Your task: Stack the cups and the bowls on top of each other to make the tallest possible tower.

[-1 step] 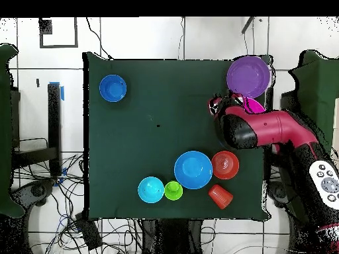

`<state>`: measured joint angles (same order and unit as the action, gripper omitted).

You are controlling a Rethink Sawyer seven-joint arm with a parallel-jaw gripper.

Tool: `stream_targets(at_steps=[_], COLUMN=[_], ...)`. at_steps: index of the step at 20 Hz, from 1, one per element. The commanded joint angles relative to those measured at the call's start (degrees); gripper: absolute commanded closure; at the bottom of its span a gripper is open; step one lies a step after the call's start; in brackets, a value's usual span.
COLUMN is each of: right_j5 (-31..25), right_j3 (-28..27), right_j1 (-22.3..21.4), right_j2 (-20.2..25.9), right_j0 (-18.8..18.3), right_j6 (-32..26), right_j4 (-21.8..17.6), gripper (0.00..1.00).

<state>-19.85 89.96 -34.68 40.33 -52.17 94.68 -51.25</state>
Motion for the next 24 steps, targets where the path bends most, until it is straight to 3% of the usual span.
stream_targets(at_steps=[1, 3, 9, 14, 18, 24], right_j5=[-5.84, -9.00, -17.33, -26.36, -27.49, -17.51], right_j3=[-0.84, 0.43, 11.47, 15.30, 15.40, 12.53], right_j1=[1.22, 2.02, -7.80, -15.21, -16.27, -8.90], right_j2=[0.23, 1.96, 7.81, 9.58, 10.11, 7.61], right_j0=[1.10, -0.97, -7.84, -10.45, -10.71, -8.54], right_j6=[-11.60, -12.65, -11.19, -11.40, -12.42, -10.81], right_j4=[-2.52, 1.40, 14.99, 22.61, 22.09, 12.44], gripper=[0.00, 0.00, 0.00, 0.00, 0.00, 0.00])
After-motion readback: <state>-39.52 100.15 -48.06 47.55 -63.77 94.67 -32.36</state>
